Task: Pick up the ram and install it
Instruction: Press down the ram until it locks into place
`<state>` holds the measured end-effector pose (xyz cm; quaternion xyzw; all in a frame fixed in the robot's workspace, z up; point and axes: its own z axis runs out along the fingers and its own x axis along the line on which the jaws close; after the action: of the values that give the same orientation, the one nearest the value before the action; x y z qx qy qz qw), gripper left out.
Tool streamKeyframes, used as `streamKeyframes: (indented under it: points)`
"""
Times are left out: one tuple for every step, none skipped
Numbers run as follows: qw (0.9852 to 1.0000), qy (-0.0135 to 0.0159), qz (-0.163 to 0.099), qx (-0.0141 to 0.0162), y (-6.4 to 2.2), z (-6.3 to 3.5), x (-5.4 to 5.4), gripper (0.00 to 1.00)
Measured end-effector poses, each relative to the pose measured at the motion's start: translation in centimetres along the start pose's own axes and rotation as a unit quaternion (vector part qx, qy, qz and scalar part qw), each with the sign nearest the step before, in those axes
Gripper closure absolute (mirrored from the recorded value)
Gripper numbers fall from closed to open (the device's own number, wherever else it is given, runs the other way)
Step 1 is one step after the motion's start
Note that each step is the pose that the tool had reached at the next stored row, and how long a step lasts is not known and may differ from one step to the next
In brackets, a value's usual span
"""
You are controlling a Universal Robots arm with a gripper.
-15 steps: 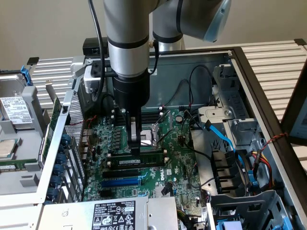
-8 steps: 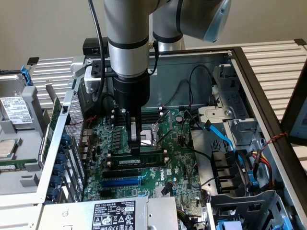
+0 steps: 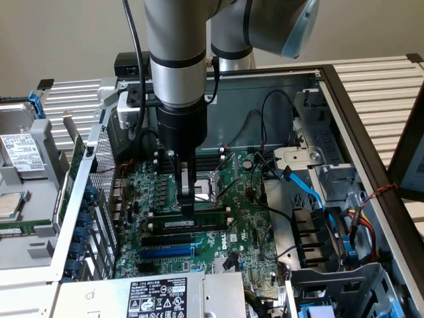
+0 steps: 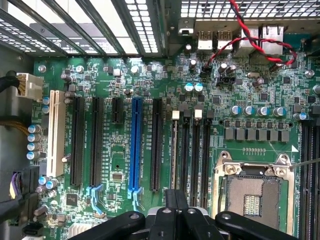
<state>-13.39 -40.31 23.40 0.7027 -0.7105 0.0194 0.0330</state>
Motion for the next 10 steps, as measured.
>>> streamKeyframes:
  points:
    - [1.0,0.0005,0.0,0.0,-0.08,0.0,0.0,0.89]
    - [1.0,0.0009,0.0,0.0001,-0.14,0.01,0.0,0.89]
    - [1.0,0.0016,0.0,0.0001,-0.16,0.01,0.0,0.89]
    - [1.0,0.0025,0.001,0.0001,-0.17,0.01,0.0,0.89]
    - [1.0,0.0031,0.001,0.0001,-0.17,0.01,0.0,0.89]
    - [1.0,0.0037,0.001,0.0002,-0.17,0.03,0.0,0.89]
    - [1.0,0.004,0.001,0.0004,-0.17,0.06,0.0,0.89]
    - [1.0,0.004,0.001,0.0004,-0.18,0.1,-0.01,0.89]
    - [1.0,0.004,0.001,0.0004,-0.18,0.17,-0.01,0.89]
    - [1.0,0.0039,0.001,0.0005,-0.18,0.24,-0.02,0.89]
